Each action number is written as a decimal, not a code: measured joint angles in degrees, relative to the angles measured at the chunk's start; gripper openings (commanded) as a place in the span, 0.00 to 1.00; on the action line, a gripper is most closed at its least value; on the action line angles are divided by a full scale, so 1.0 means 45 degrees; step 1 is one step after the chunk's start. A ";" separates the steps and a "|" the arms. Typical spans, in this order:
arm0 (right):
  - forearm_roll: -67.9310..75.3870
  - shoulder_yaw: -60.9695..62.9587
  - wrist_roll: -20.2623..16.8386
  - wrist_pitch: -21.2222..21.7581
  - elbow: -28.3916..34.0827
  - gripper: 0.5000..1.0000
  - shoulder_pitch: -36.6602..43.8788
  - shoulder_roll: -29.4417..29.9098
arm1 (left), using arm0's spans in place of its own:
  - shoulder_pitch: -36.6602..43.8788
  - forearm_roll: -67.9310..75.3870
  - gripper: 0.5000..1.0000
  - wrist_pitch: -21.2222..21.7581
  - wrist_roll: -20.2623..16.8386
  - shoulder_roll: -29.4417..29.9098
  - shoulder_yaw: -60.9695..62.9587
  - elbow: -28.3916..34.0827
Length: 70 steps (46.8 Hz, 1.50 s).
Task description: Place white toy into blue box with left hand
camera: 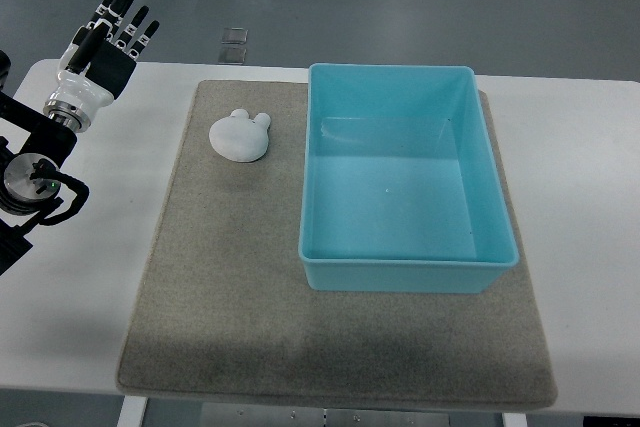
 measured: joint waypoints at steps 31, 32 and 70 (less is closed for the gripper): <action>-0.0001 0.0000 0.0001 -0.0001 0.0000 0.87 0.0000 0.0000 | -0.0183 1.5281 0.97 0.0988 -0.0554 0.1114 0.0403 -0.0892; 0.0000 0.0000 0.0000 -0.0003 0.0000 0.87 0.0000 0.0000 | -0.0202 1.5532 0.97 0.0988 -0.0579 0.1303 0.0403 -0.1079; 0.0000 0.0000 0.0000 -0.0011 0.0000 0.87 0.0000 0.0000 | -0.0781 2.3113 0.89 0.2131 -0.0675 0.2046 0.0449 -0.2579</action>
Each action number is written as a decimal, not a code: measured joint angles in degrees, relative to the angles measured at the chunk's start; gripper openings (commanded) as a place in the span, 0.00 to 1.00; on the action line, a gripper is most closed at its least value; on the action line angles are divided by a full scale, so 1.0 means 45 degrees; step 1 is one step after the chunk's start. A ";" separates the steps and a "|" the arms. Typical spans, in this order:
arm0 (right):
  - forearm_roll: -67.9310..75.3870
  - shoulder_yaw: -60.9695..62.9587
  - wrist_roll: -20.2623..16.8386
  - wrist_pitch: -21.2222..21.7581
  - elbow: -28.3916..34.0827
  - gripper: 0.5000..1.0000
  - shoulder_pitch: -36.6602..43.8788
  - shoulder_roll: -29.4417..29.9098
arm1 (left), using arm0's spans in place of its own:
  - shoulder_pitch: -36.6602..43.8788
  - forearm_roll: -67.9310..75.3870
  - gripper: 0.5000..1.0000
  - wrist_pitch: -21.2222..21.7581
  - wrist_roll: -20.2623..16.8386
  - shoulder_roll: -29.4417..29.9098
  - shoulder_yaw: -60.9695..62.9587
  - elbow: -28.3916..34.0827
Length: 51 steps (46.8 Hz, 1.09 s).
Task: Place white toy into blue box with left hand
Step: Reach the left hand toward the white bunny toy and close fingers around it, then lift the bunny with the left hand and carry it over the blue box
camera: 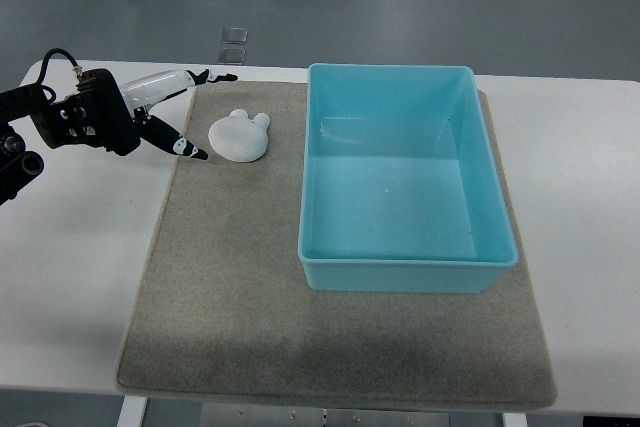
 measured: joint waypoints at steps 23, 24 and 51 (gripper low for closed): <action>0.0000 0.0000 0.0000 0.0008 0.0000 0.87 -0.0001 0.0000 | -0.0166 0.2473 0.82 0.0636 0.0029 -0.1104 0.0030 0.0701; 0.0000 0.0000 0.0000 0.0008 0.0000 0.87 -0.0002 0.0000 | -0.0166 0.2535 0.80 0.0637 0.0028 -0.1130 0.0030 0.0749; 0.0000 0.0000 0.0000 0.0003 0.0000 0.87 -0.0001 0.0000 | -0.0443 0.3096 0.61 0.1553 0.0026 -0.2216 0.1154 0.2299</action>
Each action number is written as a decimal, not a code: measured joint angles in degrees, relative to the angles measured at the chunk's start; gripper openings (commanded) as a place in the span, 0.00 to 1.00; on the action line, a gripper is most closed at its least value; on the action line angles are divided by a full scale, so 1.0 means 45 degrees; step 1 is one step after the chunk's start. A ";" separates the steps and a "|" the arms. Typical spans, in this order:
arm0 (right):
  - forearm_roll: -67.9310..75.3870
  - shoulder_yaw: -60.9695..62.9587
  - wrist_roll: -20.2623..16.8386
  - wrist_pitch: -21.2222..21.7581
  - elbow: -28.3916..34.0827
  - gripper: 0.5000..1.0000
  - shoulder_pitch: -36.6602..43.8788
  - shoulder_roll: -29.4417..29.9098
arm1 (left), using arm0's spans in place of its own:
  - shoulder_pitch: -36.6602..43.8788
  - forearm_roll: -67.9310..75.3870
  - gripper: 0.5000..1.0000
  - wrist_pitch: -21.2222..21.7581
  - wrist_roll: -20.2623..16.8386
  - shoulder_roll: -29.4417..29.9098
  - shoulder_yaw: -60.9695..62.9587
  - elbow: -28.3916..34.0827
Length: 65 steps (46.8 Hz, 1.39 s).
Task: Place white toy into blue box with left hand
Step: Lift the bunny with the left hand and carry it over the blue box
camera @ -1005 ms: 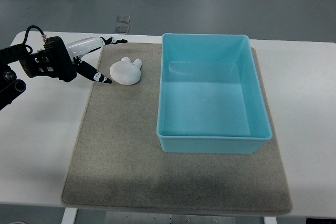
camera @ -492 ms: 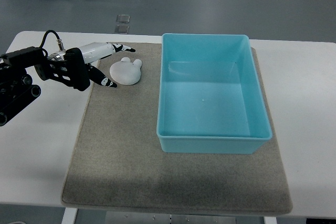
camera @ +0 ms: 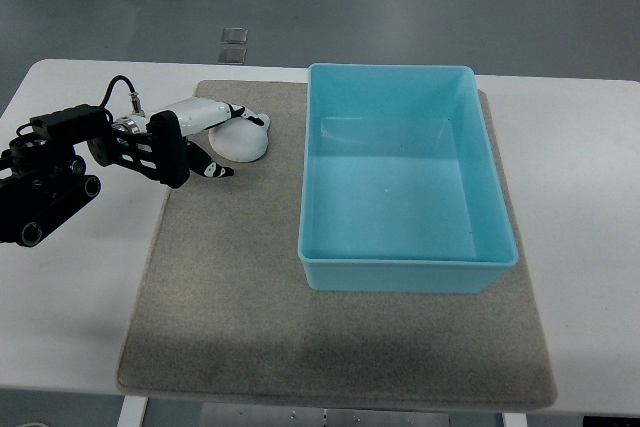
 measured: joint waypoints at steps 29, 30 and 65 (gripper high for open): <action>0.0001 0.0000 0.0000 0.0003 0.0000 0.87 0.0000 0.0000 | -0.0675 -0.0213 0.00 0.0545 0.0141 0.0065 0.0205 -0.0010; 0.0000 0.0000 0.0000 0.0004 0.0000 0.87 0.0000 0.0000 | -0.0742 -0.0224 0.00 0.0670 0.0141 0.0091 0.0197 -0.0023; 0.0000 0.0000 -0.0001 0.0005 0.0000 0.87 -0.0002 0.0000 | -0.1844 -0.0818 0.00 0.0013 -0.0037 -0.0474 -0.0539 -0.5108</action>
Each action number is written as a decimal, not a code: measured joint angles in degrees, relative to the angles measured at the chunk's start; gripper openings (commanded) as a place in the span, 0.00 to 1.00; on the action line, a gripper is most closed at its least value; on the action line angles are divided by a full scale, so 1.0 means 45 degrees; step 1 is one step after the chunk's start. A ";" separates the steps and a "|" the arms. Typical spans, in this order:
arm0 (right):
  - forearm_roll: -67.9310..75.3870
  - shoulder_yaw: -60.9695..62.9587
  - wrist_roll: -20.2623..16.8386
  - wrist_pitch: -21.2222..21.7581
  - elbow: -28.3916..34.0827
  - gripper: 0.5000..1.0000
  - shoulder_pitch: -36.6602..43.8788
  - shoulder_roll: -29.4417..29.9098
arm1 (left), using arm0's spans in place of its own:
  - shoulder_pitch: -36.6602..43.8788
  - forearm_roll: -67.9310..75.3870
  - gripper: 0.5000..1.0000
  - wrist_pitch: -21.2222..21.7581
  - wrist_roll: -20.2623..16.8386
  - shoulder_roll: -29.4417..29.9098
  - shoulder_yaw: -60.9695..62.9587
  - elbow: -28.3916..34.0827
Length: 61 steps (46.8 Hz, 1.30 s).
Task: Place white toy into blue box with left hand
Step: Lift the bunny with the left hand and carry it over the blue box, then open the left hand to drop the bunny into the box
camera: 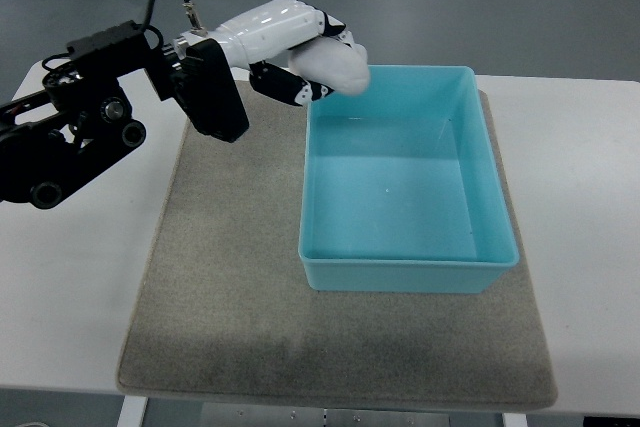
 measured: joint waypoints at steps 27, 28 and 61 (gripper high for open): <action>0.0000 0.0000 0.0000 0.0001 0.0000 0.87 0.0002 0.0000 | 0.0151 -0.0019 0.99 -0.0077 0.0033 -0.0996 0.2724 0.0222; 0.0000 0.0000 0.0001 0.0000 0.0000 0.87 0.0003 0.0000 | 0.0163 -0.0041 0.99 -0.0055 0.0033 -0.0997 0.2710 0.0234; 0.0000 0.0001 0.0002 -0.0008 0.0001 0.87 0.0004 0.0000 | 0.0402 -1.3033 0.99 0.0423 0.0132 -0.0506 -0.0652 0.2363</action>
